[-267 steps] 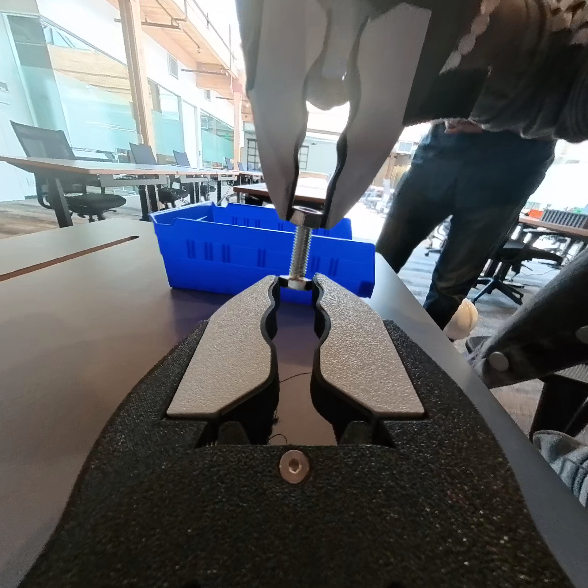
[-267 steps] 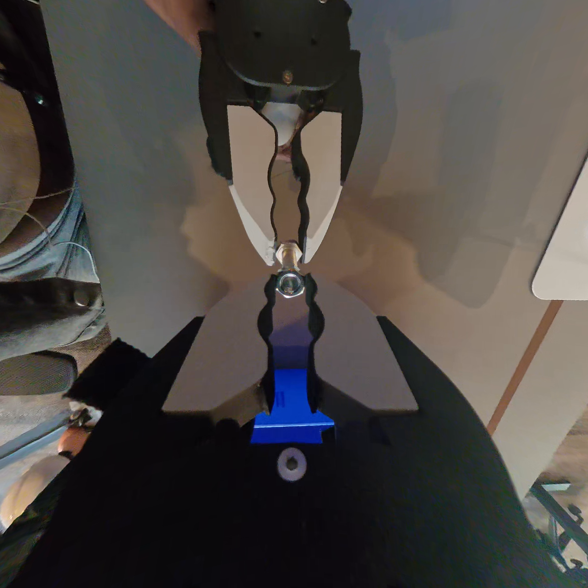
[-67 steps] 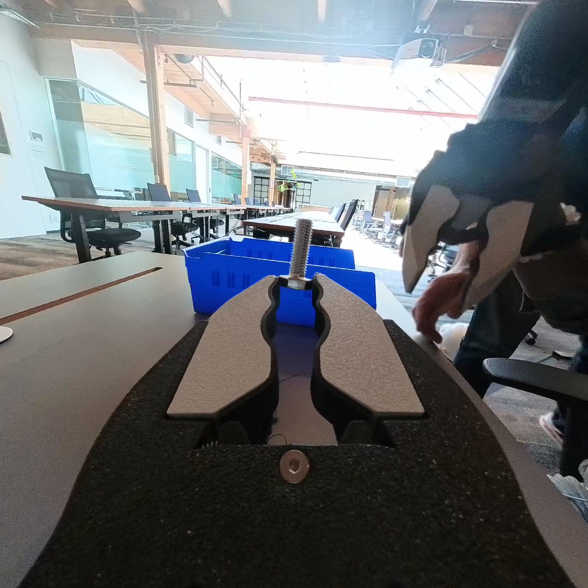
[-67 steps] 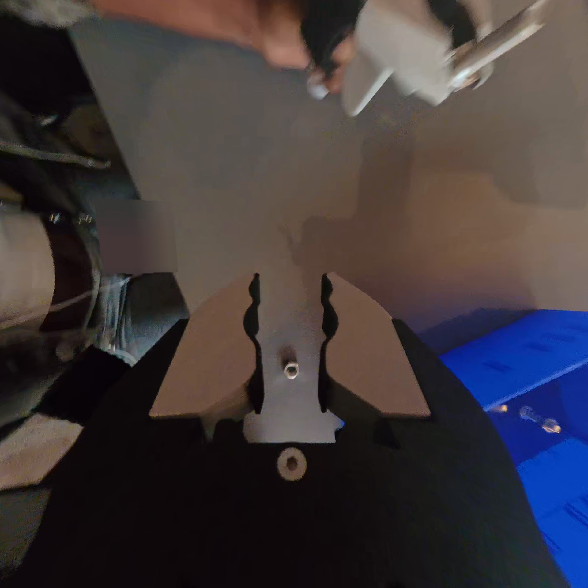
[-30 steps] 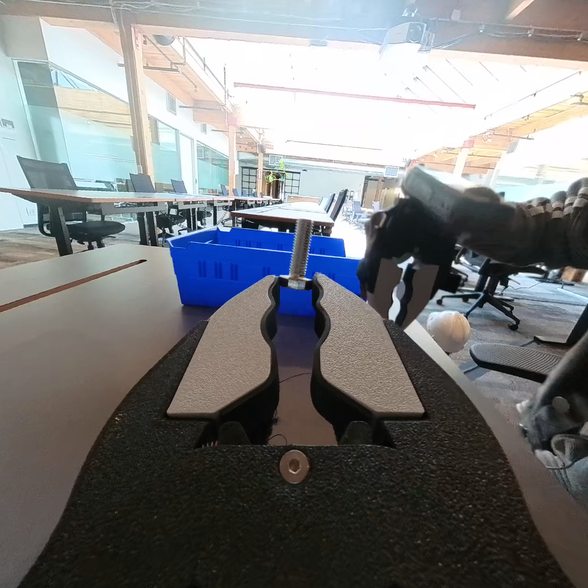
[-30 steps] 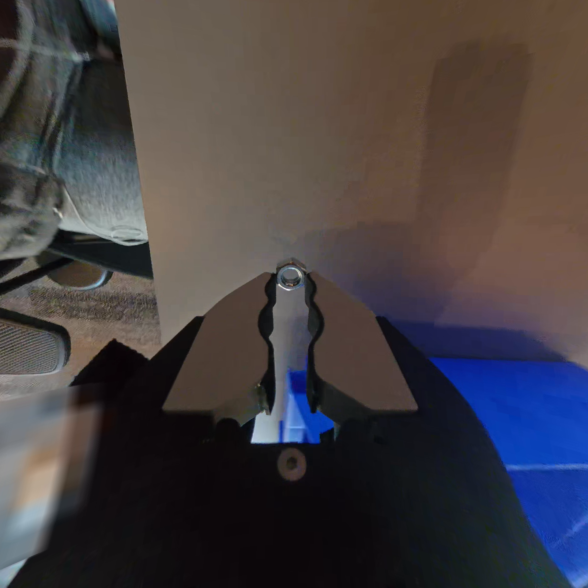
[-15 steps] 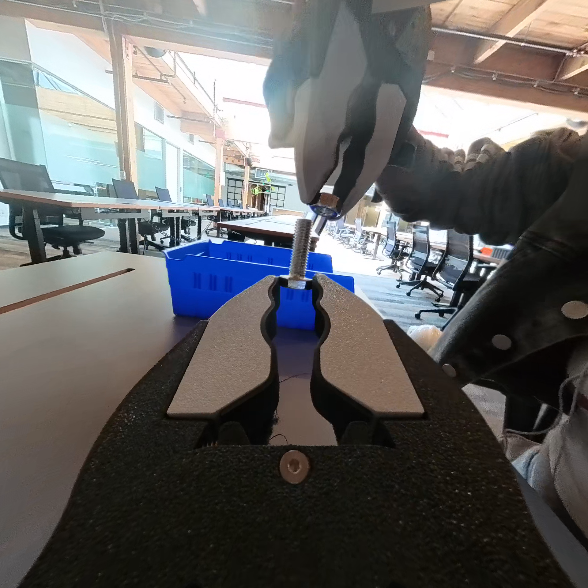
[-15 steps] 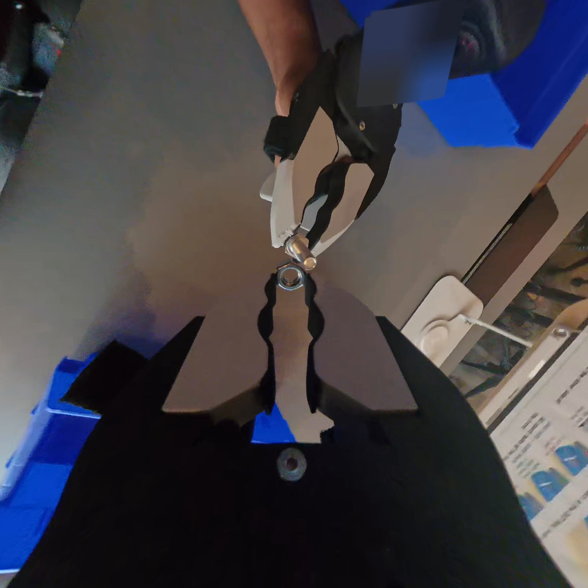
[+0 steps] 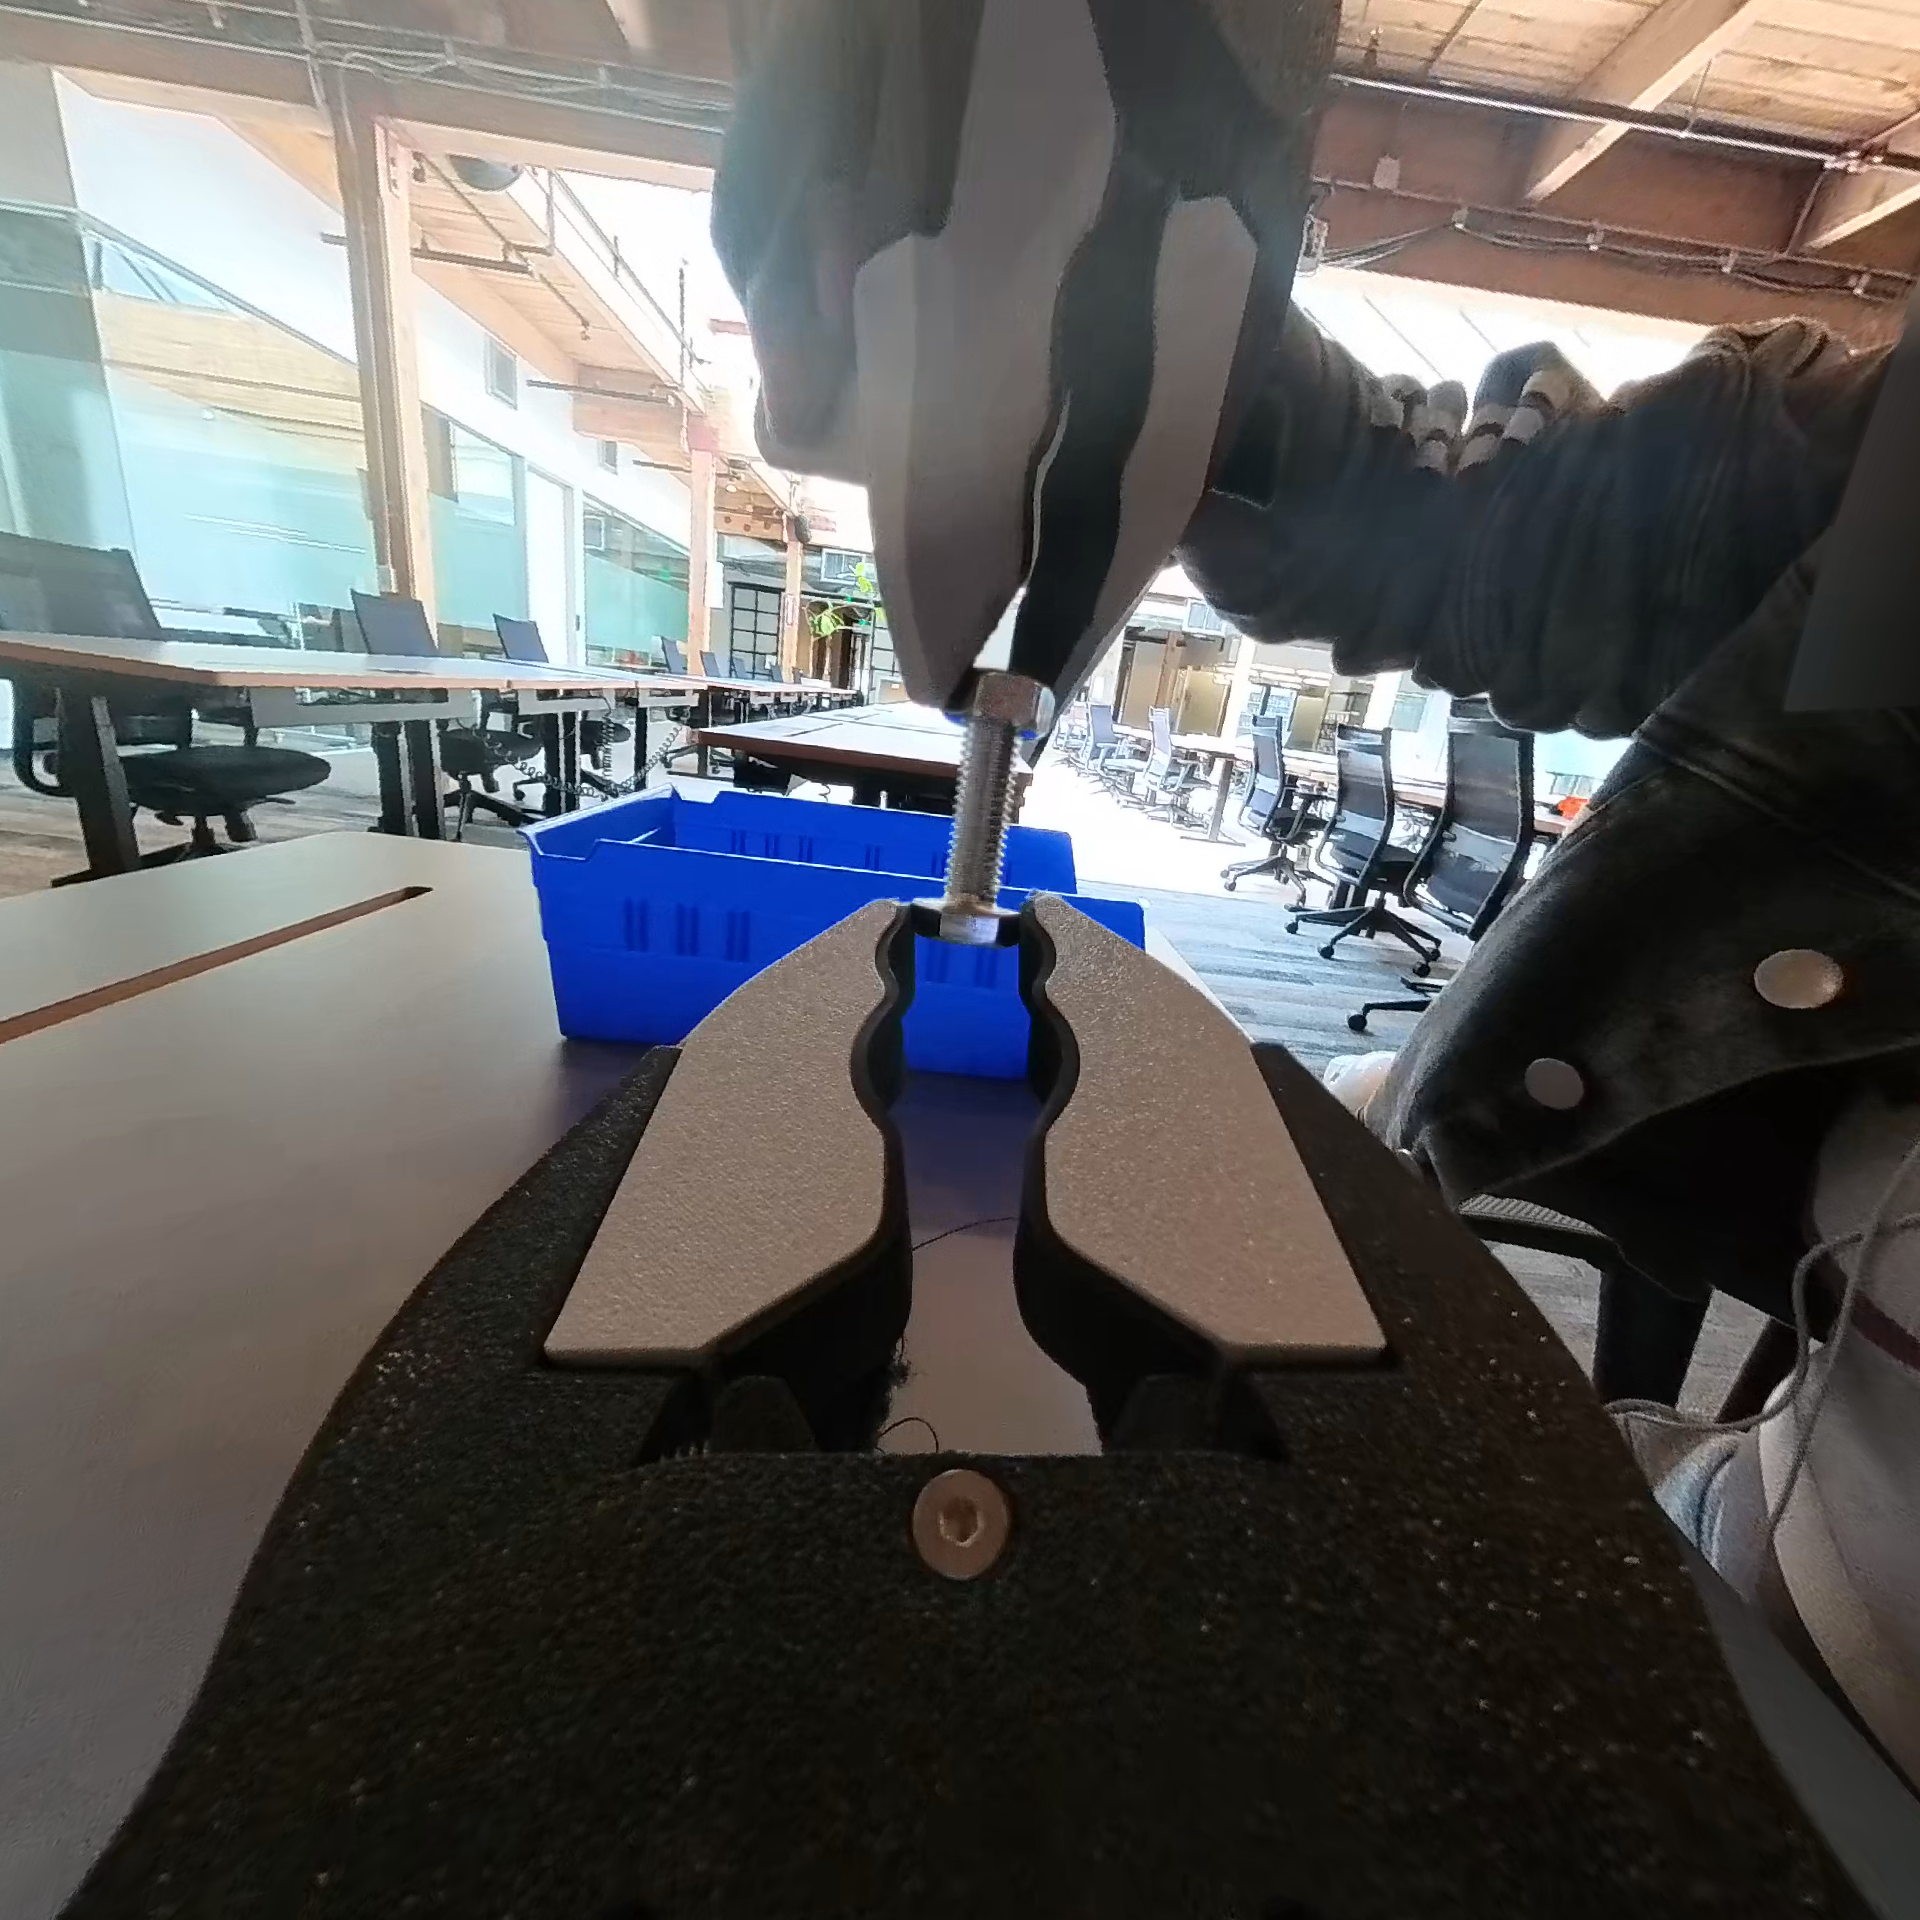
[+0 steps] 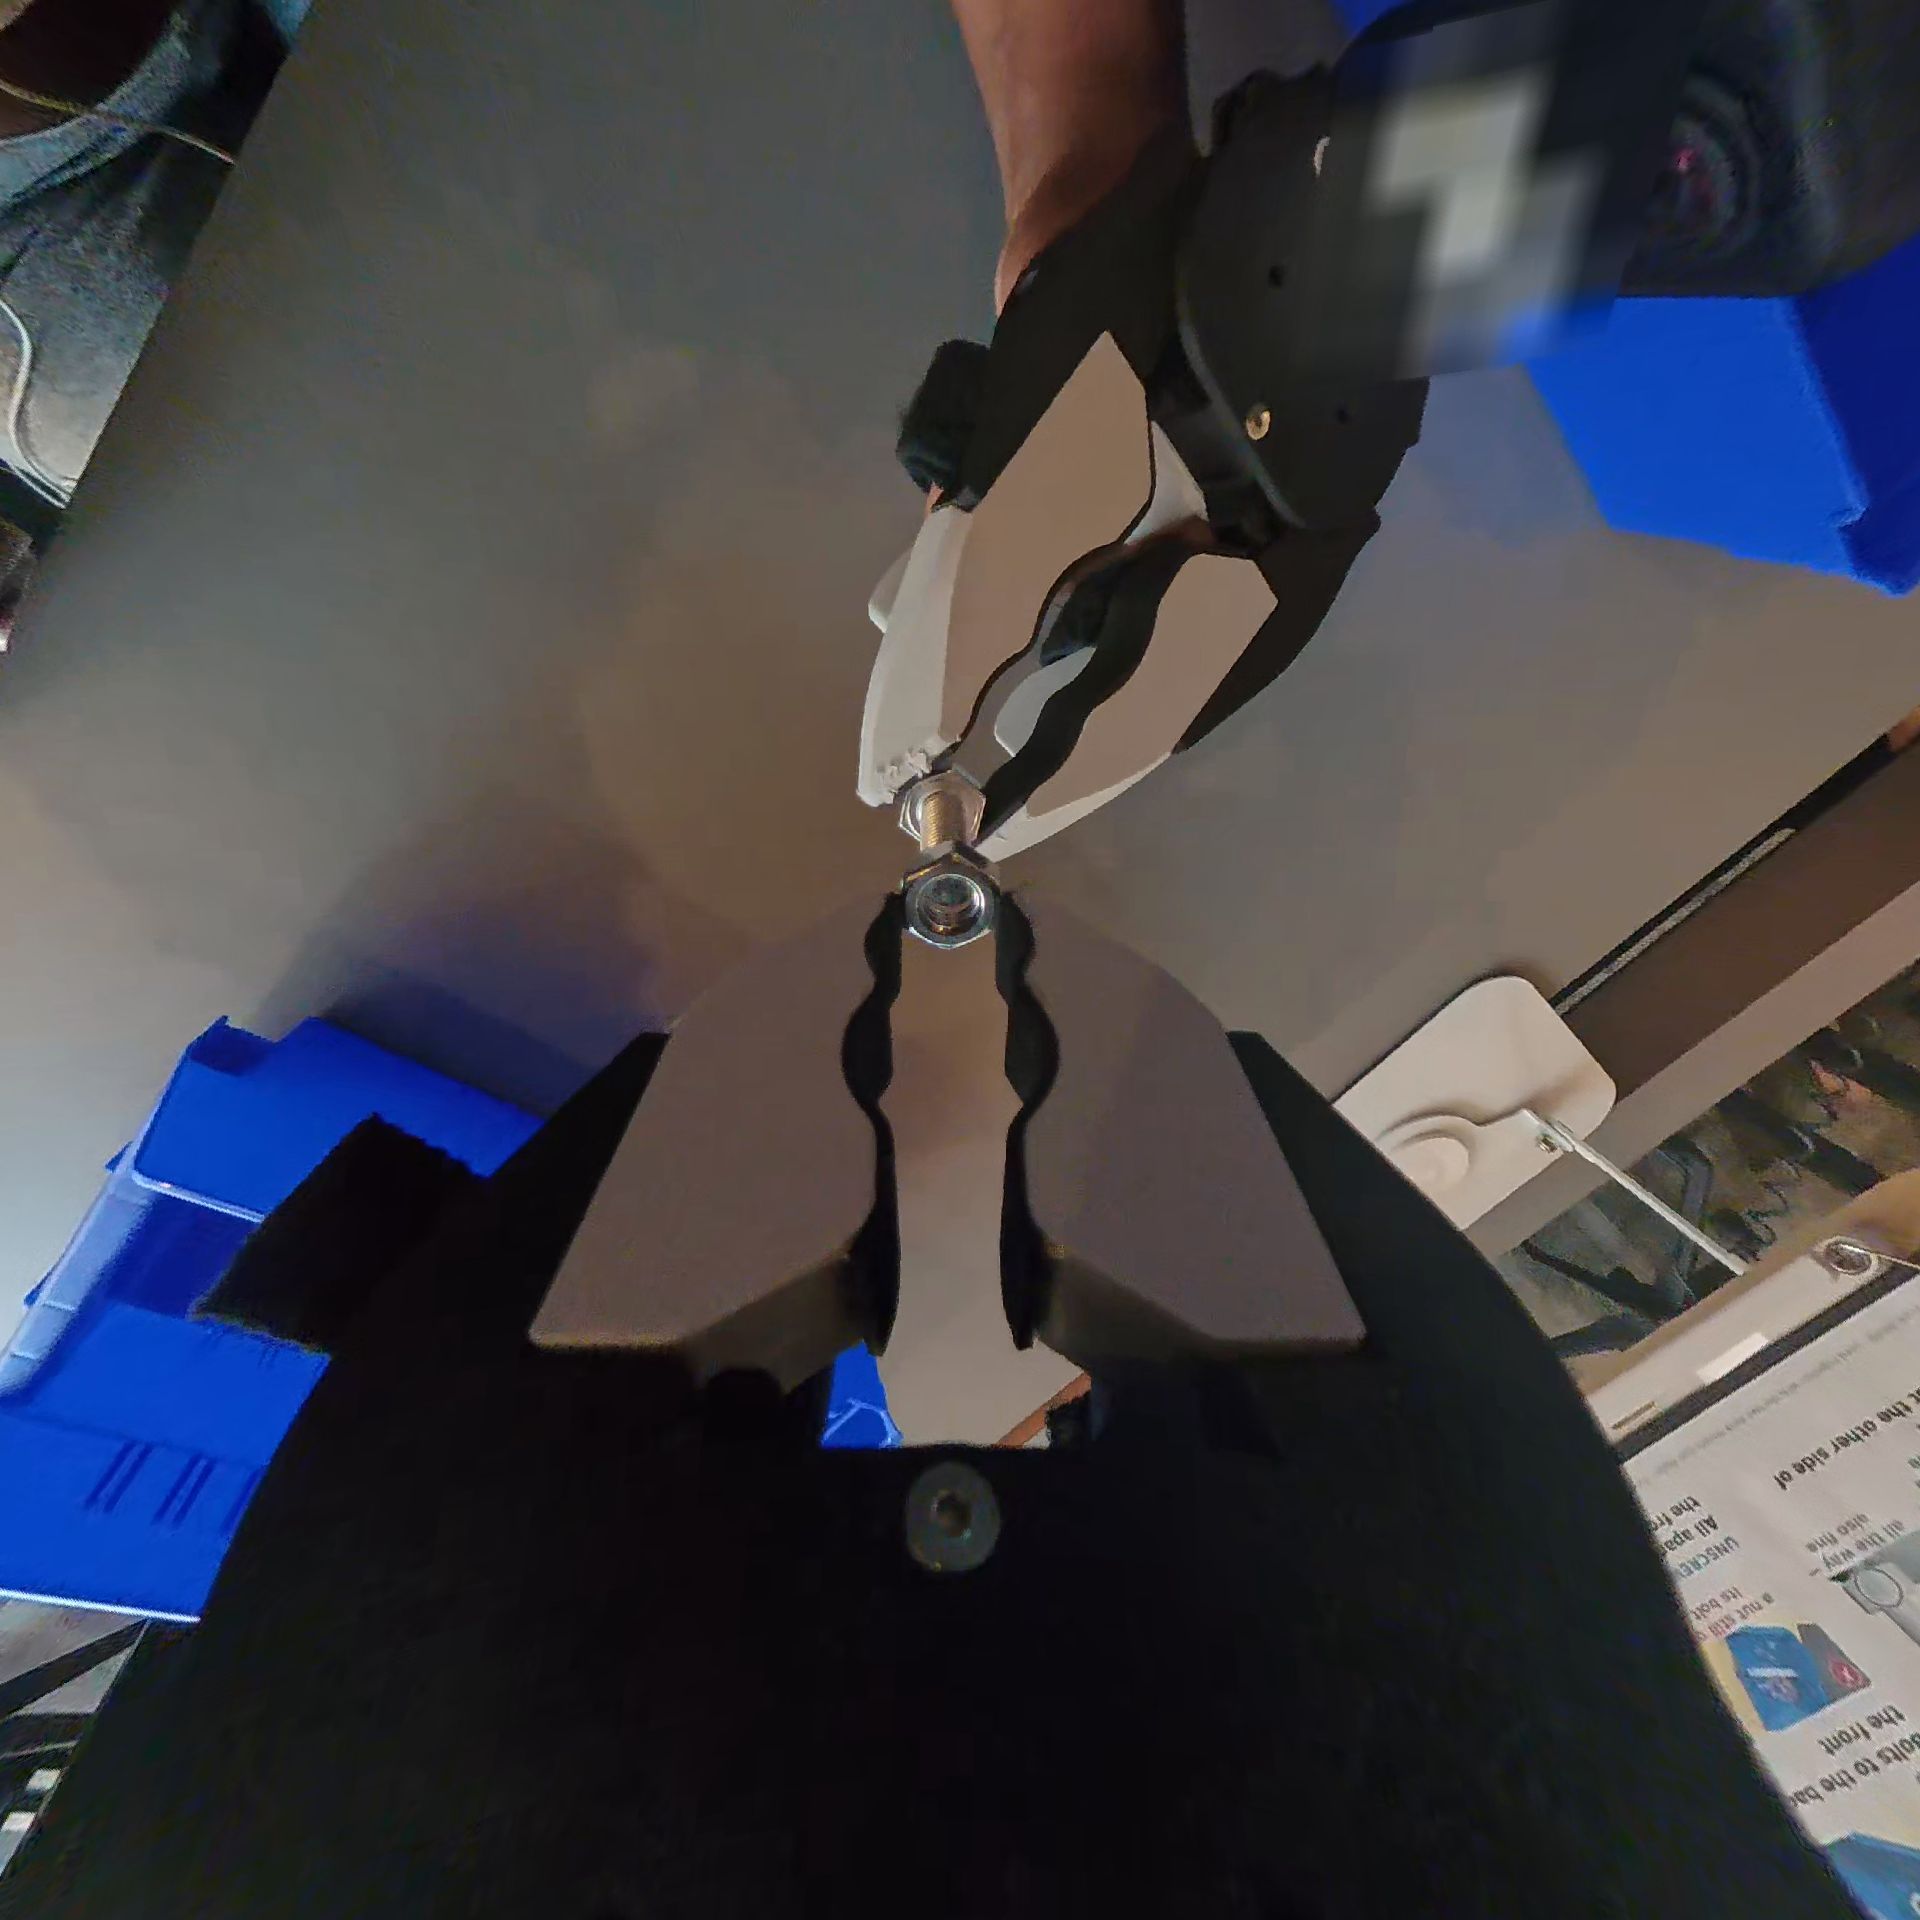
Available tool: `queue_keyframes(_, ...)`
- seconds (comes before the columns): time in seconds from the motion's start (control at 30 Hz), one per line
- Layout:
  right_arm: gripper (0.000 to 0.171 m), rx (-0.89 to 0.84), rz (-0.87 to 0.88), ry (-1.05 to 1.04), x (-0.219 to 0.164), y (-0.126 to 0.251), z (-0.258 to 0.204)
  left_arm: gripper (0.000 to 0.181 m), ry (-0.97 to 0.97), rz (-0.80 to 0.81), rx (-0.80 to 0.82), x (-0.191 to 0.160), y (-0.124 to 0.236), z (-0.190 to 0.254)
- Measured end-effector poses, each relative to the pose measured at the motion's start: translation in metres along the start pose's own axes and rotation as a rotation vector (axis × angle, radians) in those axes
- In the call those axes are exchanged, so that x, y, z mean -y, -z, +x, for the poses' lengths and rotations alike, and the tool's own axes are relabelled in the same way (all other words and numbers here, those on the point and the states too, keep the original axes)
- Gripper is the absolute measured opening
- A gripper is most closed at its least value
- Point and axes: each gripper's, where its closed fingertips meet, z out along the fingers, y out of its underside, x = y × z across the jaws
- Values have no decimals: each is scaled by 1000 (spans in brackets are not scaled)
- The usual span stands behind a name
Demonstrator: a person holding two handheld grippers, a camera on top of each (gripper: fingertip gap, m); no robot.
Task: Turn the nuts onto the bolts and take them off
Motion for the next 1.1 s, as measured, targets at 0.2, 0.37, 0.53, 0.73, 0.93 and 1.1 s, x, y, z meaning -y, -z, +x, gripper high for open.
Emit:
queue_keyframes(0.2, 17, 10, 1, -2, 2, 1, 1, 19, 10, 19, -7, 2, 0, 1)
queue_keyframes(0.37, 17, 8, 1, -38, 1, 1, 2, 19, -3, 26, 11, 3, -2, 0)
queue_keyframes(0.53, 17, -17, -20, -121, -5, 2, 7, 19, -48, 29, 97, 6, -2, -7)
queue_keyframes(0.73, 17, -36, -25, -316, -10, 2, 12, 19, -99, 20, 197, 9, -1, -16)
queue_keyframes(0.93, 17, -74, -21, -610, -15, 1, 19, 19, -99, 32, 259, 11, 5, -26)
queue_keyframes(1.1, 17, -80, -35, -768, -18, -2, 19, 19, -113, 19, 286, 9, 6, -29)
